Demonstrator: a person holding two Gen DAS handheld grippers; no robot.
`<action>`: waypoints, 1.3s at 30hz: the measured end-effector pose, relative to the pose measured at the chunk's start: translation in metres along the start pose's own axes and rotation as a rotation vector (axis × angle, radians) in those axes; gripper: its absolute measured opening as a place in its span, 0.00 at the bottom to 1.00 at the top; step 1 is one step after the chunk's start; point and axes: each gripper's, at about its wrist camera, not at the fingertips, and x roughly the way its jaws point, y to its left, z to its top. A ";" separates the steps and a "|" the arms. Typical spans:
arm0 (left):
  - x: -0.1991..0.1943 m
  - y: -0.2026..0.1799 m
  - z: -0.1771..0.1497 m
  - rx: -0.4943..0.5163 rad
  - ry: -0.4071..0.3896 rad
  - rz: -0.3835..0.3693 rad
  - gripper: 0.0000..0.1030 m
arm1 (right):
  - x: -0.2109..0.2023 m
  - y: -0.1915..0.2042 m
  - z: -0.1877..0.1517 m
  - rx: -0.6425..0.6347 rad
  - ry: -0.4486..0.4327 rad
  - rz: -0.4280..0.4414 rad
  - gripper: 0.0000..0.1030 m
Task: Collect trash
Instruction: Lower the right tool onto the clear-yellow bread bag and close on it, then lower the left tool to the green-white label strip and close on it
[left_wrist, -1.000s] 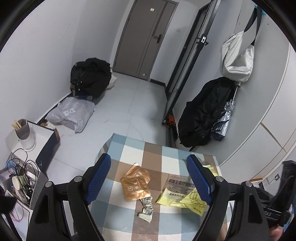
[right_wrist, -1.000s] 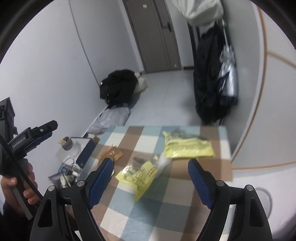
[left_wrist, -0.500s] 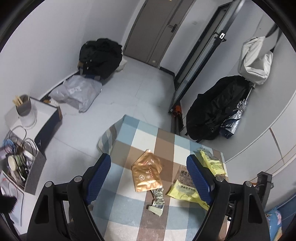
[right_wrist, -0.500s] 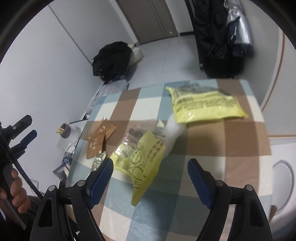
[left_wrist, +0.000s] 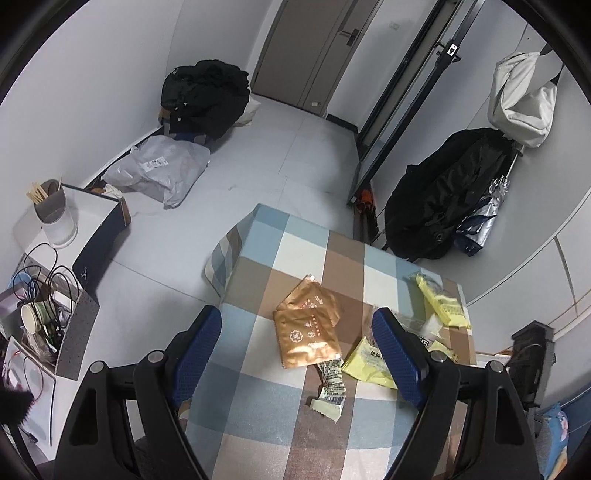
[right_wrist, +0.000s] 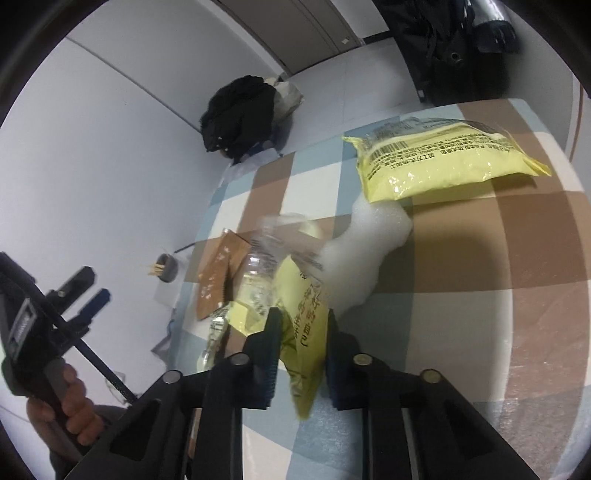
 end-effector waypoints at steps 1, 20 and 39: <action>0.001 0.000 -0.001 0.008 -0.001 0.010 0.79 | -0.002 0.002 0.000 -0.015 -0.009 0.010 0.10; 0.020 -0.002 -0.006 -0.001 0.064 0.059 0.79 | -0.041 0.040 -0.021 -0.251 -0.091 0.026 0.06; 0.093 -0.032 -0.014 0.085 0.312 0.174 0.79 | -0.075 0.028 -0.015 -0.272 -0.177 0.030 0.06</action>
